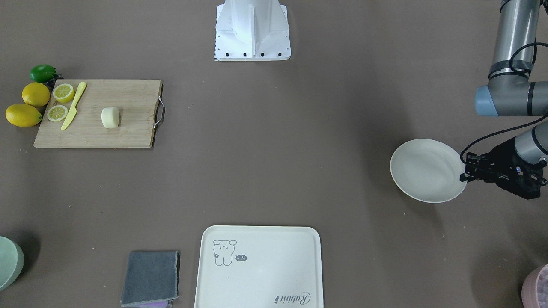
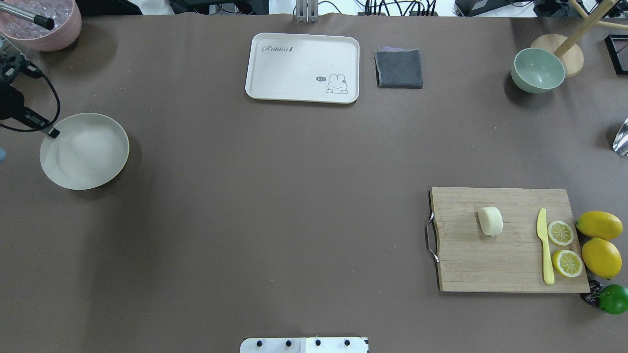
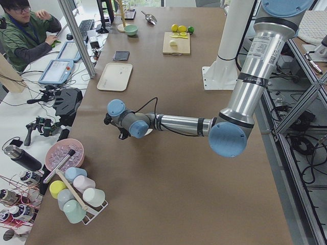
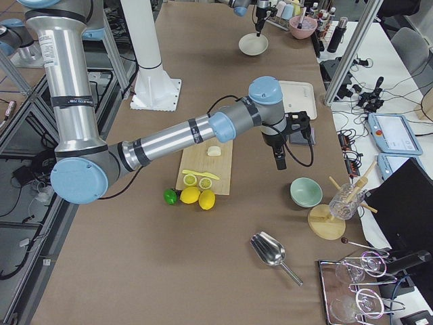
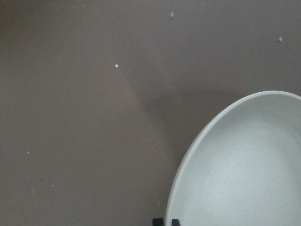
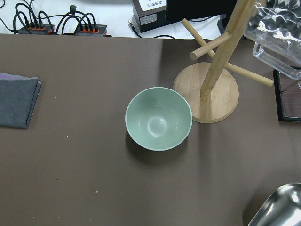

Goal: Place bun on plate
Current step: 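Drag the white plate with the left gripper toward the table center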

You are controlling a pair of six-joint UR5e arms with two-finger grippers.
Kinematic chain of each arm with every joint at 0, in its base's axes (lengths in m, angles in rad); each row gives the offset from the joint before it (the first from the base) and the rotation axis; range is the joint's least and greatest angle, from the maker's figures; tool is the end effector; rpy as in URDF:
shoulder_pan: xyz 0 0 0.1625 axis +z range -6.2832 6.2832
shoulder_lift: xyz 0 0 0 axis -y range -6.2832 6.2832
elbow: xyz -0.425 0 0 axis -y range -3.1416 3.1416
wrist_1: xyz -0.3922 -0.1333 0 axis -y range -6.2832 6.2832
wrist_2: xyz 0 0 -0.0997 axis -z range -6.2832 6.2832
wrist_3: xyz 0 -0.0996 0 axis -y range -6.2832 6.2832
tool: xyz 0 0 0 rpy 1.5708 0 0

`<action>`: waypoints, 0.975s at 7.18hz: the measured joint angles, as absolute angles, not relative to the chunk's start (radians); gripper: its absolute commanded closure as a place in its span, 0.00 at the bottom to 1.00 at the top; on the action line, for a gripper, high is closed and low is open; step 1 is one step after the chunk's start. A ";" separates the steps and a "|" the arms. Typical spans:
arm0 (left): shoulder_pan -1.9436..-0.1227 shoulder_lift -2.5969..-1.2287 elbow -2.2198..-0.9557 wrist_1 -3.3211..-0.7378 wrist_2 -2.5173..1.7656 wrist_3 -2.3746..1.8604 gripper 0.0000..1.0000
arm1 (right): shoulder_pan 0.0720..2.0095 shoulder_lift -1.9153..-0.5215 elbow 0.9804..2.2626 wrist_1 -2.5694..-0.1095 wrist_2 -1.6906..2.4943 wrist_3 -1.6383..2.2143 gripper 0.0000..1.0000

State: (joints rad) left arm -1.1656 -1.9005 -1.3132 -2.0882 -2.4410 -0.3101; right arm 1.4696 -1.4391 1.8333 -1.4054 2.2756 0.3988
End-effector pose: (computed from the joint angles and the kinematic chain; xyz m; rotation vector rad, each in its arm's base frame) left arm 0.2027 -0.6175 0.5343 0.2215 0.9862 0.3432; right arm 0.0136 -0.5469 0.4446 0.3491 -0.7961 0.0815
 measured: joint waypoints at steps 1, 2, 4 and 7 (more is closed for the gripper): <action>-1.148 -1.917 -1.369 -2.091 -2.451 -0.404 1.00 | 1.470 -1.442 1.837 -1.406 2.277 0.399 0.00; -1.105 -1.933 -1.434 -2.093 -2.453 -0.515 1.00 | 1.470 -1.446 1.838 -1.406 2.279 0.399 0.00; -0.965 -1.989 -1.543 -2.114 -2.407 -0.770 1.00 | 1.465 -1.443 1.839 -1.406 2.284 0.400 0.00; -0.686 -2.058 -1.599 -2.170 -2.141 -0.988 1.00 | 1.456 -1.428 1.840 -1.405 2.286 0.400 0.00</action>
